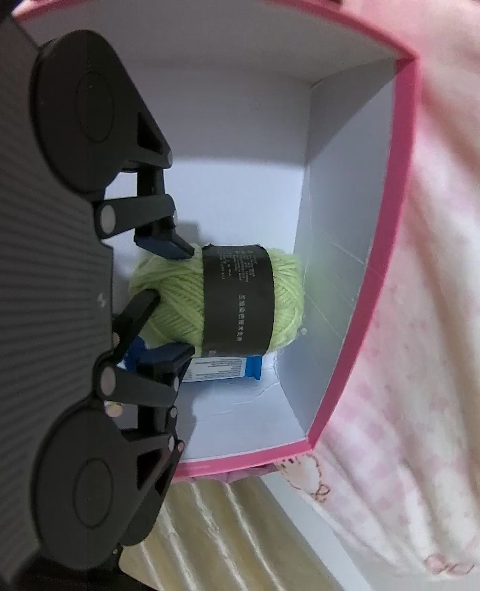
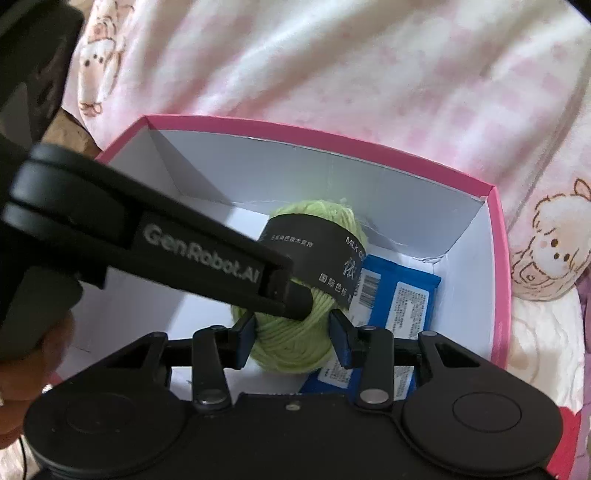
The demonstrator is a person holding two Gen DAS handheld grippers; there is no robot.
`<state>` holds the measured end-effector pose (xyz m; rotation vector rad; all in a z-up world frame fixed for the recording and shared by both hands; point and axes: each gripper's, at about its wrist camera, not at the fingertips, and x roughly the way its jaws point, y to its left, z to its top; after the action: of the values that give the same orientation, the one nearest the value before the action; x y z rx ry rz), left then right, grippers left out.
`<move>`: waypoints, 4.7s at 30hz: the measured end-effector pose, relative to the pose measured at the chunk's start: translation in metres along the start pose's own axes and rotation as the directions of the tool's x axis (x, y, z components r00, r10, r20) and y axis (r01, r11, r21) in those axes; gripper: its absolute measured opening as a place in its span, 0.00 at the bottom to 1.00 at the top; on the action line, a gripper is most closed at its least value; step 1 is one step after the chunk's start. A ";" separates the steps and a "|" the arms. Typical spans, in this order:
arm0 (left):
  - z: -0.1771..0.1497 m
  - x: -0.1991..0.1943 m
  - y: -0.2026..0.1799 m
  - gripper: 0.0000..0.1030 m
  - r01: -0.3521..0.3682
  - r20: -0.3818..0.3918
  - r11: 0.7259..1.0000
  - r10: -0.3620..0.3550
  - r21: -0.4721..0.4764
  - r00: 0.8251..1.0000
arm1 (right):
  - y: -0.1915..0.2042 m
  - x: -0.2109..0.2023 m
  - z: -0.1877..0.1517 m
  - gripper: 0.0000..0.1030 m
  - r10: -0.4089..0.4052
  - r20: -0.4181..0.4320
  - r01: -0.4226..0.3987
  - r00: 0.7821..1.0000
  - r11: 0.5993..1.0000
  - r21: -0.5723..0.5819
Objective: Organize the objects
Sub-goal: 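Open the left gripper and withdraw from the box, then grasp the white soap box with the left gripper, then carry the soap box into the pink box beside the yarn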
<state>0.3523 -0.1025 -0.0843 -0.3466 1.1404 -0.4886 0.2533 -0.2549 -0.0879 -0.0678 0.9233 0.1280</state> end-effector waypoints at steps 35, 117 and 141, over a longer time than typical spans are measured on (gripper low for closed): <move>-0.151 -0.240 -0.080 0.63 -0.100 -0.021 0.927 0.115 0.362 0.993 | 0.034 -0.286 -0.077 0.70 0.226 0.065 -0.225 0.972 0.974 -0.012; -0.250 -0.154 -0.027 0.32 0.104 0.083 0.984 -0.117 0.147 0.990 | 0.087 -0.193 -0.194 0.66 0.042 0.227 -0.064 0.973 0.994 0.088; -0.086 -0.117 -0.041 0.35 0.055 0.134 0.997 -0.061 0.048 0.989 | 0.024 -0.134 -0.024 0.66 0.038 0.132 -0.051 0.991 0.994 0.093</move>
<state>0.2264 -0.0754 -0.0054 -0.3699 0.9884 -0.5323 0.1512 -0.2451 0.0043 0.0503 0.7996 0.1274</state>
